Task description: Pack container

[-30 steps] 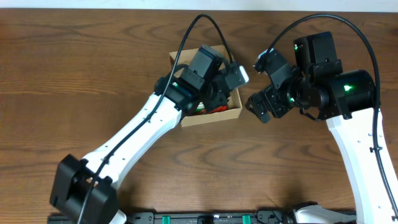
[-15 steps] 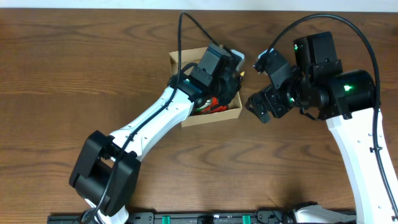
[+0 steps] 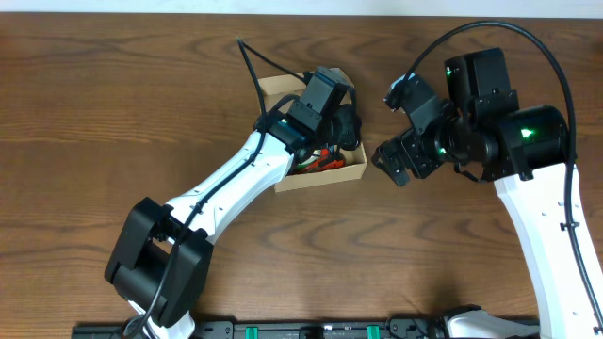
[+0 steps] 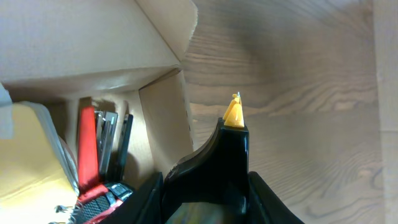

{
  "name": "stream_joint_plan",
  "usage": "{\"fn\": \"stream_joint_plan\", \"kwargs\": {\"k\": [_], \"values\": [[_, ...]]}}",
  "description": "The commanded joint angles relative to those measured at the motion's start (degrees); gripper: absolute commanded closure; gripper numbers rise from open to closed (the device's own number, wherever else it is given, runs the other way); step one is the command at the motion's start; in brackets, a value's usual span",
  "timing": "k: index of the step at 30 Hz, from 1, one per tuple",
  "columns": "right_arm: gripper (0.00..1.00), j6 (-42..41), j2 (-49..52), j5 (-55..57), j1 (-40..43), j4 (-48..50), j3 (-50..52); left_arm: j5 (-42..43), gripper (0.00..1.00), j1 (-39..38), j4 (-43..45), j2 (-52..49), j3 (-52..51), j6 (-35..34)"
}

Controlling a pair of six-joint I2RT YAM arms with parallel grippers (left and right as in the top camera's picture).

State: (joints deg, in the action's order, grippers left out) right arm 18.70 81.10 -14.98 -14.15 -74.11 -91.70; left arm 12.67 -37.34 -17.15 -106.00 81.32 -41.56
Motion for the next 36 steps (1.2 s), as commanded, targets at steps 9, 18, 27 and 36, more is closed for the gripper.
{"fn": "stream_joint_plan", "kwargs": {"k": [9, 18, 27, 36], "values": [[0.01, 0.9, -0.9, 0.0, 0.2, -0.1, 0.1, -1.3, 0.22, 0.6, -0.1, -0.4, 0.7, -1.7], [0.01, 0.9, -0.9, -0.1, 0.2, -0.1, 0.1, -1.3, 0.25, 3.2, 2.1, 5.6, 0.8, 7.2], [0.01, 0.8, -0.9, -0.1, 0.2, 1.2, 0.1, -1.2, 0.82, 10.9, 0.0, 14.5, 0.8, 18.5], [0.21, 0.6, 0.0, -5.5, 0.2, 10.6, 1.1, 2.4, 0.94, 25.0, -8.7, 13.2, 0.8, 18.4]]}}
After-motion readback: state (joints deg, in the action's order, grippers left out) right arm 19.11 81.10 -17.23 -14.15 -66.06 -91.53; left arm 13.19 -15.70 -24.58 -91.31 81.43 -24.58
